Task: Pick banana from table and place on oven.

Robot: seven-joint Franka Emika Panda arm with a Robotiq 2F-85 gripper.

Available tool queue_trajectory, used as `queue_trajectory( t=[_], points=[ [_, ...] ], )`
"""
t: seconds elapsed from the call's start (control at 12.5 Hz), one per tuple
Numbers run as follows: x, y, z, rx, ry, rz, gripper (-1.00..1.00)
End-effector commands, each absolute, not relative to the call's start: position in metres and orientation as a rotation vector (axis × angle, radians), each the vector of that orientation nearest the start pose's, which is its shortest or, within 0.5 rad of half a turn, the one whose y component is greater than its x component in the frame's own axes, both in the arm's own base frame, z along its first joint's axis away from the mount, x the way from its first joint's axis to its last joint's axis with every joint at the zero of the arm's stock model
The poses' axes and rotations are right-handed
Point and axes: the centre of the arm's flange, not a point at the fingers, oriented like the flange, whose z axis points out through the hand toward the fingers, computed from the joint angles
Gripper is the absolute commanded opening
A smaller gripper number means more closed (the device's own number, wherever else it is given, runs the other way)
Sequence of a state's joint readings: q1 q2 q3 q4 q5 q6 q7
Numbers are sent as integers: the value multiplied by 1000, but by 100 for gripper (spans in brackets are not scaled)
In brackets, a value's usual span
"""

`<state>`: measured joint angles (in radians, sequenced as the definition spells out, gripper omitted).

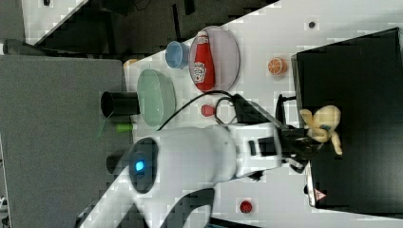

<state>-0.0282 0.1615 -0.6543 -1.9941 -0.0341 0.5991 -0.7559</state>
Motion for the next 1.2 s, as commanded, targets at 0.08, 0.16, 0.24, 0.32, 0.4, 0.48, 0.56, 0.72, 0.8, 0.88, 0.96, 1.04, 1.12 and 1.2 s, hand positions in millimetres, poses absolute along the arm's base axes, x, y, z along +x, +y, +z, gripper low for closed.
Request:
queue_trajectory(
  t=[0.08, 0.16, 0.24, 0.32, 0.4, 0.48, 0.56, 0.72, 0.8, 0.88, 0.96, 1.04, 1.12, 1.2],
  points=[
    [460, -375, 412, -3198, 814, -69, -51],
    [460, -376, 406, -3202, 812, -49, -46],
    [460, -376, 405, -3204, 811, -46, -26],
    [460, -377, 405, -3204, 811, -47, -4],
    [460, -377, 406, -3204, 813, -50, 18],
    [460, -377, 406, -3204, 811, -52, 41],
    [461, -376, 407, -3207, 807, -61, 64],
    [469, -375, 421, -3218, 793, -98, 100],
    [474, -374, 434, -3224, 784, -135, 100],
    [479, -371, 451, -3225, 774, -166, 100],
    [481, -368, 467, -3216, 762, -165, 100],
    [482, -359, 484, -3198, 741, -139, 100],
    [484, -347, 503, -3182, 714, -120, 100],
    [487, -333, 525, -3165, 692, -108, 100]
  ],
)
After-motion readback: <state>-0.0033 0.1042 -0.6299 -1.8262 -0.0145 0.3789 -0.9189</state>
